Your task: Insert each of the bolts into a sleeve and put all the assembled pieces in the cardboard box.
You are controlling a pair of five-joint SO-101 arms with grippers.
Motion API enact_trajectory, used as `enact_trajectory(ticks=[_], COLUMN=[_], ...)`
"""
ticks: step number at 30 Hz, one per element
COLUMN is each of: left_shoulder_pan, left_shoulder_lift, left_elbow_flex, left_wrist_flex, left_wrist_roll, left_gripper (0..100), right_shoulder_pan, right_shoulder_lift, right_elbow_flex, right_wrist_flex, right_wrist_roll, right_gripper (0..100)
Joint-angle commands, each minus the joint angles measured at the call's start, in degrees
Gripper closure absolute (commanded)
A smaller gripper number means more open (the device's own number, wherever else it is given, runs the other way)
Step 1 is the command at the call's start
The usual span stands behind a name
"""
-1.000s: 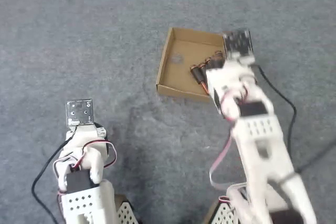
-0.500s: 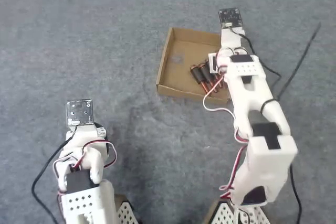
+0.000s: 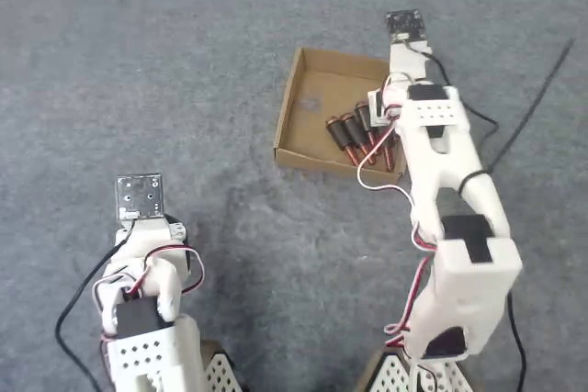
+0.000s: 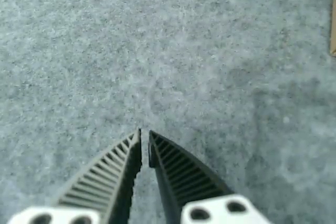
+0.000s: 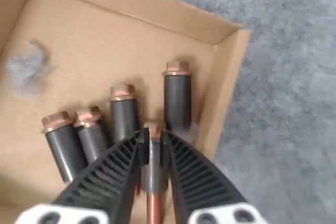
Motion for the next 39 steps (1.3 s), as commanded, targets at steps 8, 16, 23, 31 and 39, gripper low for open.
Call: enact_trajectory(ticks=[8,16,23,31,39], left_shoulder_pan=[0.0,0.0,0.0,0.0,0.0], left_shoulder_lift=[-0.3,-0.3,-0.3,-0.3,-0.3], left_elbow_flex=[-0.3,-0.3,-0.3,-0.3,-0.3], left_wrist_flex=[0.4,0.4,0.4,0.4,0.4], left_wrist_roll=[-0.4,-0.4,-0.4,-0.4,-0.4], left_gripper=[98,98,98,98,98], right_shoulder_pan=[0.6,0.6,0.6,0.5,2.6], right_shoulder_lift=[-24.9,-50.5,-76.0,-107.5,-120.7], right_elbow_flex=[12.6,36.6,58.5,81.1,94.0], right_wrist_flex=[8.2,3.4,-3.0,-9.7,-8.5], right_wrist_roll=[-2.2,-2.3,-1.9,5.2,6.2], right_gripper=[99.2,99.2,99.2,99.2,99.2])
